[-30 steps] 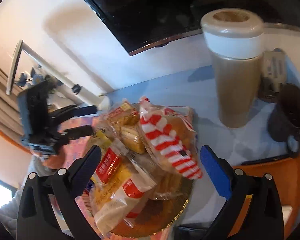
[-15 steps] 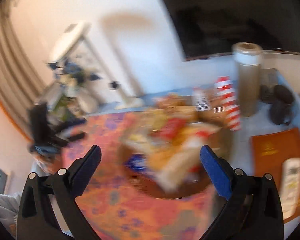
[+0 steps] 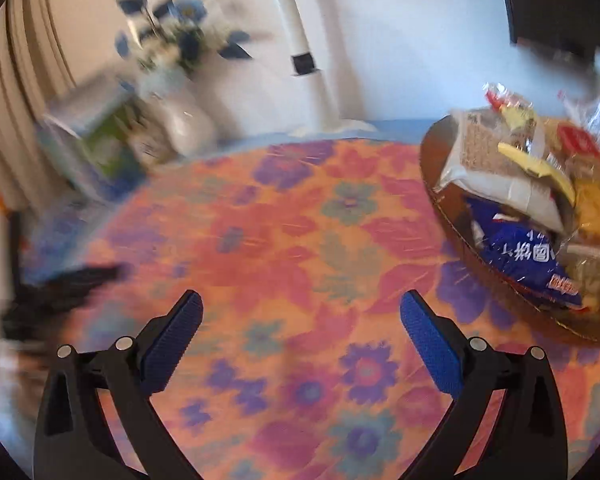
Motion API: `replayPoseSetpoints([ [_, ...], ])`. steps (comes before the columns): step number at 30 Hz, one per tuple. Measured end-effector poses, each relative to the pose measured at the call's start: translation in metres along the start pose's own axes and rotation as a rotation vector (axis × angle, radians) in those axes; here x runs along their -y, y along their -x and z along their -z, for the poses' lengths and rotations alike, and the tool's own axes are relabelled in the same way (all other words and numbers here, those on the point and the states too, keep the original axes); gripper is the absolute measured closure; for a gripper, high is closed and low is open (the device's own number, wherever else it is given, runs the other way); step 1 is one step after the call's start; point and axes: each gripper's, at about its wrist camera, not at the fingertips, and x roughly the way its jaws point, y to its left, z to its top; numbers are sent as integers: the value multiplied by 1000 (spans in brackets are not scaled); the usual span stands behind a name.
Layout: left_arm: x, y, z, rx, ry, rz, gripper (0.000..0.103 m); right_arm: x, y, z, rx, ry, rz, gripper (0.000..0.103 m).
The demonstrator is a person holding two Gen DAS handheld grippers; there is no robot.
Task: Organize snacks
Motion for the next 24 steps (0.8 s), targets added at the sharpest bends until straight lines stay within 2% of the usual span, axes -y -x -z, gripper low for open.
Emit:
replayPoseSetpoints([
  [2, -32, 3, 4, -6, 28, -82, 12, 4, -10, 8, -21, 17, 31, 5],
  [3, -59, 9, 7, -6, 78, -142, 12, 7, -13, 8, -51, 14, 22, 5],
  [6, -106, 20, 13, -16, 153, -265, 12, 15, -13, 9, -40, -2, -20, 5],
  [7, -117, 27, 14, -12, 177, -281, 12, 15, -15, 9, -42, -12, -21, 5],
  [9, -121, 47, 12, 17, 197, -259, 12, 17, -15, 10, -40, -26, -13, 5],
  [11, -106, 64, 7, 45, 174, -227, 12, 15, -14, 11, -36, -25, 0, 5],
  [13, -68, 79, -3, 86, 112, -147, 10, 11, -12, 12, -23, -7, 24, 5],
  [15, -23, 90, -15, 124, 41, -53, 3, 6, -9, 13, -6, 12, 47, 5],
  [19, 61, 91, -35, 177, -71, 52, 3, -1, -6, 15, 26, 37, 99, 5],
  [22, 112, 72, -36, 205, -177, -2, 3, 1, -3, 15, 45, 24, 131, 5],
  [24, 132, 53, -29, 215, -232, -48, 3, 3, -2, 16, 56, 13, 147, 5],
])
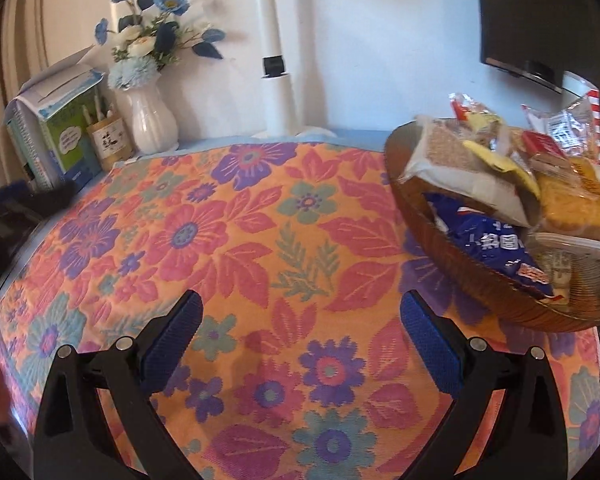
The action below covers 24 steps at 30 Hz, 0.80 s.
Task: Organize snacks
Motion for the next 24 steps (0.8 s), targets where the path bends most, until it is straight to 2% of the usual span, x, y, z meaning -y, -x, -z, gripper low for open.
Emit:
replayPoseSetpoints([
  [3, 17, -23, 11, -37, -49, -30, 3, -1, -2, 0, -5, 6, 8, 5],
  [7, 14, -45, 30, -99, -3, 29, 3, -6, -7, 0, -21, 28, 32, 5],
  [9, 13, -56, 33, -168, 5, 20, 3, -8, -9, 0, -27, 37, 40, 5],
  [24, 11, -56, 33, -162, 19, 11, 3, -11, -12, 0, -37, 53, 60, 5],
])
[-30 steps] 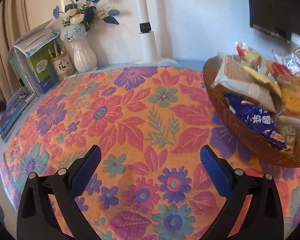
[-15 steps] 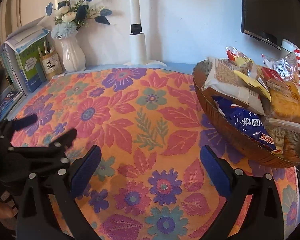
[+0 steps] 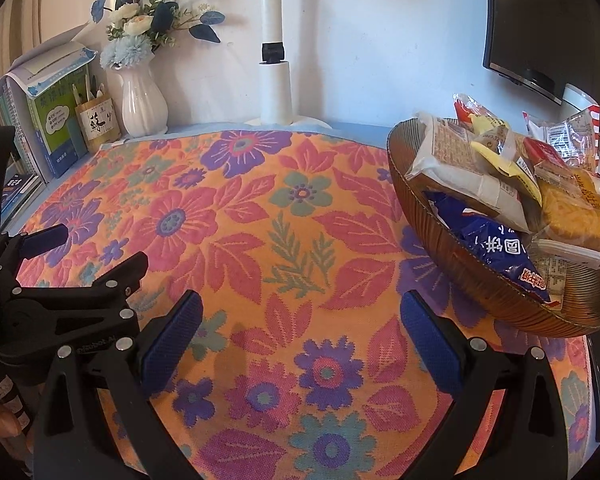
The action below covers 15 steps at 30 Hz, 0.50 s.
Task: Organize snacks
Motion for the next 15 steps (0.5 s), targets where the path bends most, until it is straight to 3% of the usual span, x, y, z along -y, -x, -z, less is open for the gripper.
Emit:
replayPoseSetpoints([
  [15, 5, 2, 0, 5, -22, -11, 3, 1, -1, 1, -5, -3, 7, 5],
])
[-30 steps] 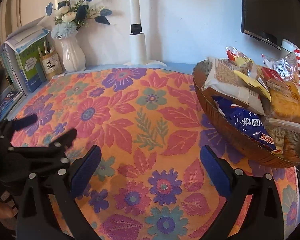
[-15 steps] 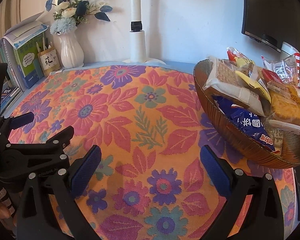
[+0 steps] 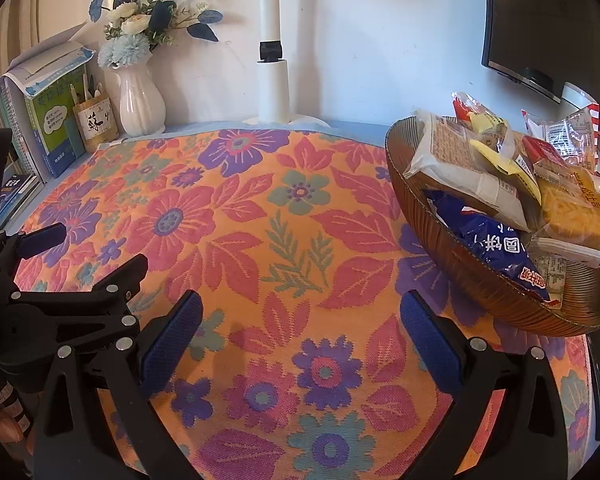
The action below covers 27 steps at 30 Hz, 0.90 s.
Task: Organize snacks
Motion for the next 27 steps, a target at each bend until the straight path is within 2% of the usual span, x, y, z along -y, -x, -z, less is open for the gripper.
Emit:
replayPoseSetpoints([
  [27, -3, -3, 0, -15, 15, 5, 3, 4, 0, 0, 0, -14, 0, 5],
])
